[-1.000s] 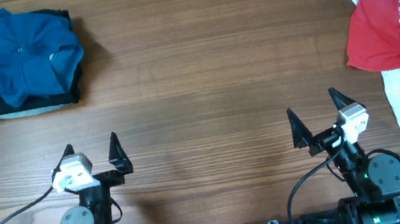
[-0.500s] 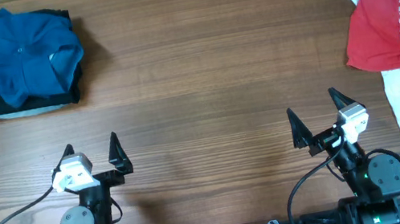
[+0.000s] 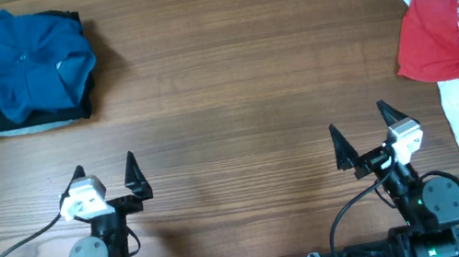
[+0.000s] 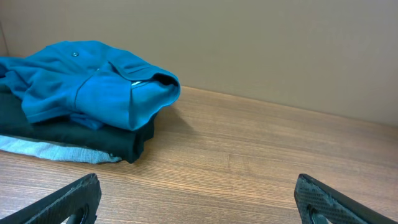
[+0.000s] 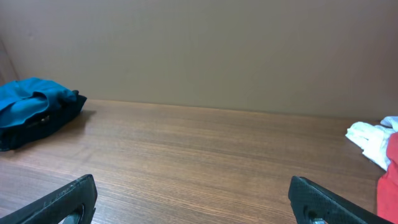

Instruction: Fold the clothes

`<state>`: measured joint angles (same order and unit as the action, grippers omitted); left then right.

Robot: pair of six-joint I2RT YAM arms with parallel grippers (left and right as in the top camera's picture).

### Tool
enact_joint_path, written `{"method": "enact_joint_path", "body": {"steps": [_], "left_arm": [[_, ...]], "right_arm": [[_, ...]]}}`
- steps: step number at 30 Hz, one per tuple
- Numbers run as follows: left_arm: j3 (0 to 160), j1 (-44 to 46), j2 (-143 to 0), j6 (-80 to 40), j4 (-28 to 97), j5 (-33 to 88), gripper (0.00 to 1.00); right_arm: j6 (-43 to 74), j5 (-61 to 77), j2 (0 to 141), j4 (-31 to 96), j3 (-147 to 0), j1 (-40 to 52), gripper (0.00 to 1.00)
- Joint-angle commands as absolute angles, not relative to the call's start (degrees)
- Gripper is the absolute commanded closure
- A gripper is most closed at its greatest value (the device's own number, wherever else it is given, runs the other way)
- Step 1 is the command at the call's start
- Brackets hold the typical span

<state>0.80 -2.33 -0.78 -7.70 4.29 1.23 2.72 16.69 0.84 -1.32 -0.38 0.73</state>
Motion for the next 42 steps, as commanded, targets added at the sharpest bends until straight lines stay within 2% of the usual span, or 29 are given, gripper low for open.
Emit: {"method": "enact_joint_path", "body": {"steps": [1,8,14,20,27,38,42], "left_arm": [[0.4,-2.6,-0.2,-8.2,4.3,1.9,0.0],[0.4,-2.7,-0.2,-8.2,2.0,1.9,0.0],[0.4,-2.6,-0.2,-8.2,0.4,11.1,0.0],[4.6,-2.6,-3.7,-8.2,0.7,18.3,0.0],[20.1,-2.6,-22.1,-8.2,4.8,20.2,0.0],[53.1,-2.3,-61.8,-7.7,31.4,20.2,0.0],[58.0,-2.4,-72.9,-7.8,34.9,20.8,0.0]], "right_arm": [[3.0,16.7,0.4,-1.5,-0.3,1.1,0.01],[3.2,17.2,0.4,-1.4,-0.3,1.1,0.0],[3.0,17.0,0.4,-7.1,-0.4,1.1,0.0],[6.2,16.5,5.1,-6.9,-6.6,1.1,0.0],[6.2,20.4,28.9,-5.9,-26.8,1.1,0.01],[6.0,24.1,73.1,26.3,-70.1,1.1,0.0],[6.2,25.6,81.1,25.1,-73.2,1.1,0.0]]}}
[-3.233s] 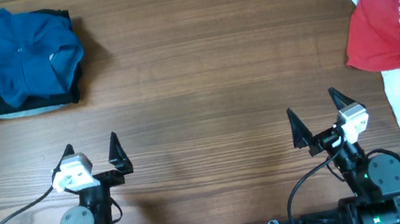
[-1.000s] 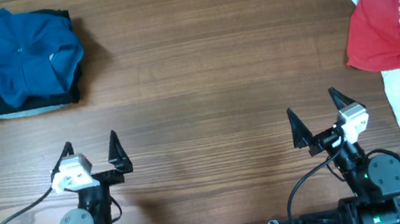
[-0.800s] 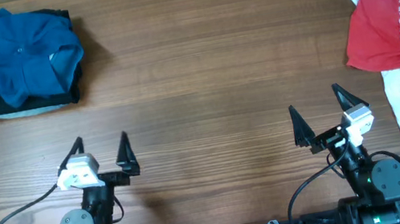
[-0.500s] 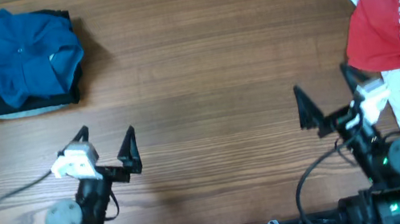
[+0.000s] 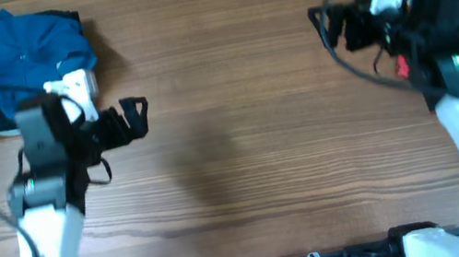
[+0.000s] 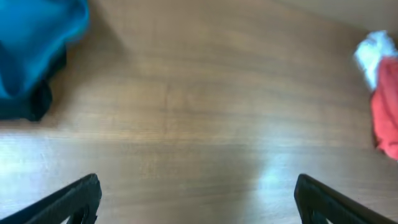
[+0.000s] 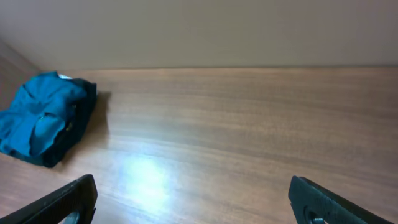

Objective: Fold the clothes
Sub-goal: 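Reach the right gripper to the red t-shirt and grasp its edge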

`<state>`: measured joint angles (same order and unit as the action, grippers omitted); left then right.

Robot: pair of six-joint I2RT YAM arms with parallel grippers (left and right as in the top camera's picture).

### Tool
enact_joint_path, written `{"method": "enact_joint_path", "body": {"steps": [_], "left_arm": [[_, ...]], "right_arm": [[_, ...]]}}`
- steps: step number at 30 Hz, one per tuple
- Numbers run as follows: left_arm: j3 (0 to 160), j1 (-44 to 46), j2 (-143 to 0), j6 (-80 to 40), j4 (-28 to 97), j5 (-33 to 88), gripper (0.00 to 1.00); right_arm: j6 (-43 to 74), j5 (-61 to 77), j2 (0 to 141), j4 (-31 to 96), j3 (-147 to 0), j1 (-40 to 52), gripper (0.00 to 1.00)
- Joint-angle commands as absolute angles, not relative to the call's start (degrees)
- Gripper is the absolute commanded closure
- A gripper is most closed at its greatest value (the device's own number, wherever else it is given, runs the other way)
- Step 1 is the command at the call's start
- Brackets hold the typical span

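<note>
A red printed T-shirt lies spread at the table's right edge, with a white garment bunched behind it. A folded pile topped by a blue shirt (image 5: 22,53) sits at the far left. My left gripper (image 5: 141,116) is open, raised beside that pile and pointing right; nothing is between its fingers (image 6: 76,198). My right gripper (image 5: 326,30) is open and empty too, hanging just left of the red shirt and facing left. Its wrist view shows the blue pile (image 7: 45,118) across bare wood.
Under the blue shirt lie a black garment and a pale one. The left wrist view catches the red shirt (image 6: 387,115) and white cloth (image 6: 373,50) at its right edge. A wooden tabletop (image 5: 239,127) stretches between the two piles.
Both arms have left their spots at the near edge. The left gripper now sits out beside the blue pile, the right one up by the red shirt. Both stay open.
</note>
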<state>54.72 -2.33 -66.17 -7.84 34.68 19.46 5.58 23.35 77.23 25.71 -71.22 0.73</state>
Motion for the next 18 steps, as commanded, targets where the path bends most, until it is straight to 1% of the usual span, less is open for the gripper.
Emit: {"method": "enact_joint_path", "body": {"steps": [1,3,5,7,8,9,10,12,14,15,18], "left_arm": [[58.0,-2.4,-75.2,-7.9,33.4,22.2,0.0],[58.0,-2.4,-79.8,-8.0,31.4,27.6,0.0],[58.0,-2.4,-83.7,-8.0,29.5,29.8,0.0],[58.0,-2.4,-86.7,-8.0,27.7,31.6,0.0],[58.0,-2.3,-87.6,-8.0,27.1,32.3,0.0],[58.0,-2.2,-88.1,-8.0,27.1,32.3,0.0],[58.0,-1.8,-88.1,-7.7,27.0,32.2,0.0],[58.0,-0.4,-87.9,-7.7,26.4,31.1,0.01],[58.0,2.9,-87.9,-7.7,25.6,28.2,0.01],[58.0,4.6,-87.9,-7.7,25.5,26.2,0.01],[58.0,9.7,-87.9,-7.7,25.1,20.0,0.01]], "right_arm": [[6.2,25.6,82.8,24.9,-73.2,1.1,0.0],[2.7,24.9,85.8,24.3,-73.2,1.1,0.01],[3.0,18.7,88.1,24.9,-73.2,1.0,0.01],[6.5,9.4,90.7,26.6,-73.2,1.0,0.01],[11.9,1.8,92.7,29.0,-73.2,0.8,0.02],[16.1,-2.3,94.2,31.2,-73.2,0.1,0.03],[17.7,-3.9,95.5,32.7,-73.1,-0.5,0.03],[18.5,-4.5,98.7,34.2,-72.7,-2.5,0.07],[18.0,-4.1,103.4,34.6,-72.6,-5.3,0.16],[18.0,-4.1,104.4,34.7,-72.6,-6.2,0.19],[18.0,-4.1,106.2,34.5,-72.6,-9.1,0.2]]}}
